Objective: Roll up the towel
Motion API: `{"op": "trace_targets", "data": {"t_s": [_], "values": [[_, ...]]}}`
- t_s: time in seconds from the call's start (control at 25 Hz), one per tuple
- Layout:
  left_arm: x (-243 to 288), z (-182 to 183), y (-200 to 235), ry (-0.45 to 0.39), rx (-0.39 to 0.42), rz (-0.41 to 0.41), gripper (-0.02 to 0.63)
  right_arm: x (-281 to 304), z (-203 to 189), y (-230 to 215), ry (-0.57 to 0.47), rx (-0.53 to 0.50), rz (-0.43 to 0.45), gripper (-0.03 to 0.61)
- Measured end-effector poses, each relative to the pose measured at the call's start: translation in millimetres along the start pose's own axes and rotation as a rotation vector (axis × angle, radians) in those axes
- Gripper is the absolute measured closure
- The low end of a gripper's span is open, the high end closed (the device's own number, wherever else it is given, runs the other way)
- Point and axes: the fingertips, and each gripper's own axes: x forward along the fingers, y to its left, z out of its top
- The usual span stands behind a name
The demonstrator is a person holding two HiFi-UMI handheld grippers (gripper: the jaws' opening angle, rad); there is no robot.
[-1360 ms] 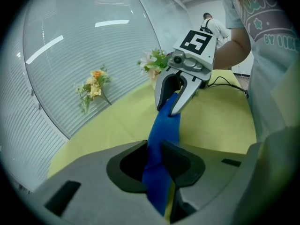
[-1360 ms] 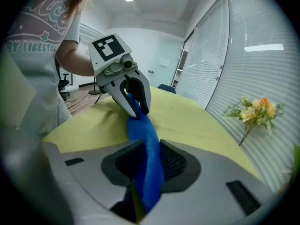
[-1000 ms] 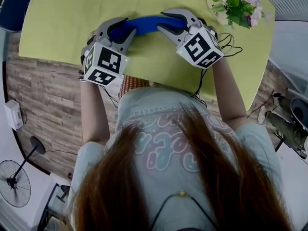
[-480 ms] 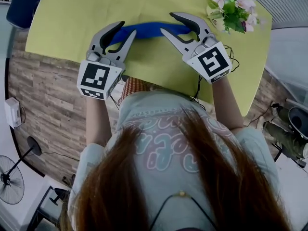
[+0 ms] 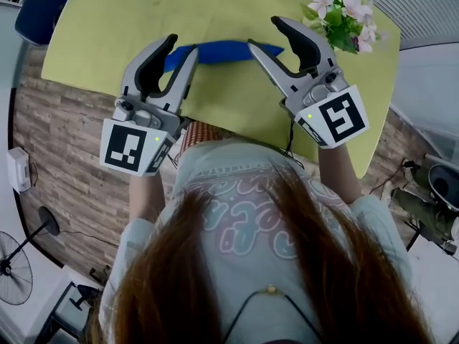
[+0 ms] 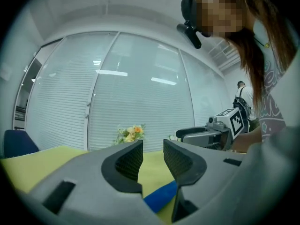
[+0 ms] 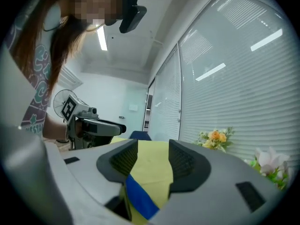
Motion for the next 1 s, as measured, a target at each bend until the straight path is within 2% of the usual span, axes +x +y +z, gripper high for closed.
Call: {"op": "trace_targets", "data": {"t_s": [0.16, 0.28, 0.36, 0.48, 0.72, 0.92, 1.0], "values": [[-3, 16, -7, -0.045, 0.01, 0.01, 0.502, -7, 13, 0, -0.025, -0.006, -0.01, 0.385], [-4, 25, -14, -0.088, -0.041, -0.025, 0.502, -11, 18, 3, -0.036, -0.022, -0.01, 0.385], [-5, 26, -15, -0.087, -0.059, -0.036, 0.502, -12, 22, 6, -0.058, -0.055, -0.014, 0.385], [-6, 28, -19, -0.085, -0.041, -0.044, 0.502, -10, 30, 11, -0.096, -0.092, -0.024, 0.385], [-6, 31, -27, -0.083, 0.001, -0.028, 0.502, -9, 34, 21, -0.111, -0.076, -0.006, 0.399], [0, 32, -29, -0.115, 0.026, 0.009, 0.505, -9, 34, 20, -0.126, -0.054, -0.012, 0.456], [3, 30, -28, -0.11, 0.021, 0.036, 0.528, -9, 34, 20, -0.132, -0.058, -0.026, 0.491]]}}
